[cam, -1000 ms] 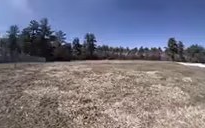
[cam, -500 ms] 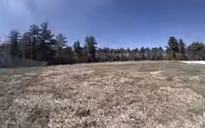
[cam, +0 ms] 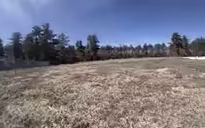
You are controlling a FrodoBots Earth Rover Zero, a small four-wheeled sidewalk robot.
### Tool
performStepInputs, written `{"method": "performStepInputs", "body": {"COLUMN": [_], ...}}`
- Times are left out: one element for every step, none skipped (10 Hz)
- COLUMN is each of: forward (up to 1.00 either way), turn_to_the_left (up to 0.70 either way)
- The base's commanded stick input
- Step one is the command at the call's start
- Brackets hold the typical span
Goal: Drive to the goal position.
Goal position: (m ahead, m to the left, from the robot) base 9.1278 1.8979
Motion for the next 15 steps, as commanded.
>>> {"method": "performStepInputs", "body": {"forward": [0.7,0.7,0.7,0.7,0.7,0.7,0.7,0.7,0.7,0.7,0.7,0.7,0.7,0.7,0.7], "turn_to_the_left": [0.0,0.0,0.0,0.0,0.0,0.0,0.0,0.0,0.0,0.0,0.0,0.0,0.0,0.0,0.0]}}
